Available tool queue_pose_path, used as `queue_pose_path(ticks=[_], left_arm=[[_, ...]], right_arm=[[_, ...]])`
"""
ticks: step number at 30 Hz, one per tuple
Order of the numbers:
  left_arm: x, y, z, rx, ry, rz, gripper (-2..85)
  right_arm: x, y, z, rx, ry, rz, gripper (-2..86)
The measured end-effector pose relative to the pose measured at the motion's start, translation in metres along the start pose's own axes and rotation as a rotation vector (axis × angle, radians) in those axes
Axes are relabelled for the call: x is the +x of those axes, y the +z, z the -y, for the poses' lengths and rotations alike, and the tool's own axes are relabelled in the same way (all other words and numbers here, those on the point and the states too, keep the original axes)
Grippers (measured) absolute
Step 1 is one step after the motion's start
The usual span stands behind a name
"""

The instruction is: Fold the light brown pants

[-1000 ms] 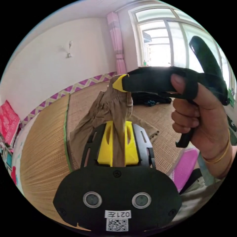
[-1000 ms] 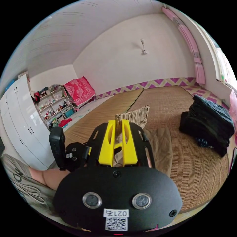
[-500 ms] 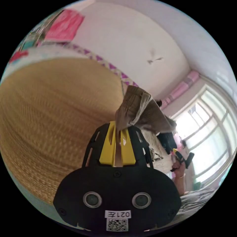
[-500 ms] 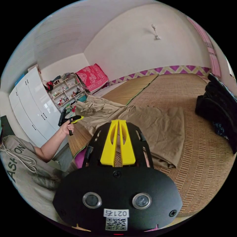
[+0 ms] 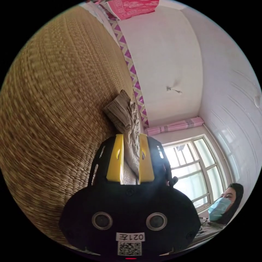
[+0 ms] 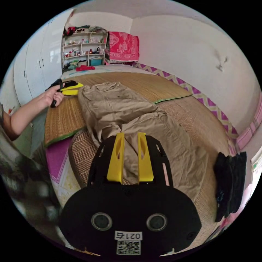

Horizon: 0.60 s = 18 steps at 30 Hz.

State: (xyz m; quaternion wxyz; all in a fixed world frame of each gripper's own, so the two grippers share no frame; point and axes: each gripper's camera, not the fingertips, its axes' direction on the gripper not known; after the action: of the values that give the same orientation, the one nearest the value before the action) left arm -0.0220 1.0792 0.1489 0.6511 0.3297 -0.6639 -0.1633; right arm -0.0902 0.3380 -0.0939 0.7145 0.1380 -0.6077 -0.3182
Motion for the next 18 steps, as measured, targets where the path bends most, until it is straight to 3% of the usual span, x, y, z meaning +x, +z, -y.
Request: queue_pose_path(ticks=[4,9,18], left_arm=[[-0.023,0.0,-0.014,-0.008,0.014,-0.02,8.9],[-0.044,0.002,-0.027,-0.014,0.026,0.0,7.9],[-0.08,0.005,-0.049,-0.034,0.034,-0.023,7.8]], right_arm=[[-0.026,0.041,0.035,-0.096,-0.136,-0.015,9.0],[-0.032,0.075,0.057,-0.176,-0.152,-0.027,8.8],[0.033,0.052,0.042,-0.003,0.234,0.268,4.4]])
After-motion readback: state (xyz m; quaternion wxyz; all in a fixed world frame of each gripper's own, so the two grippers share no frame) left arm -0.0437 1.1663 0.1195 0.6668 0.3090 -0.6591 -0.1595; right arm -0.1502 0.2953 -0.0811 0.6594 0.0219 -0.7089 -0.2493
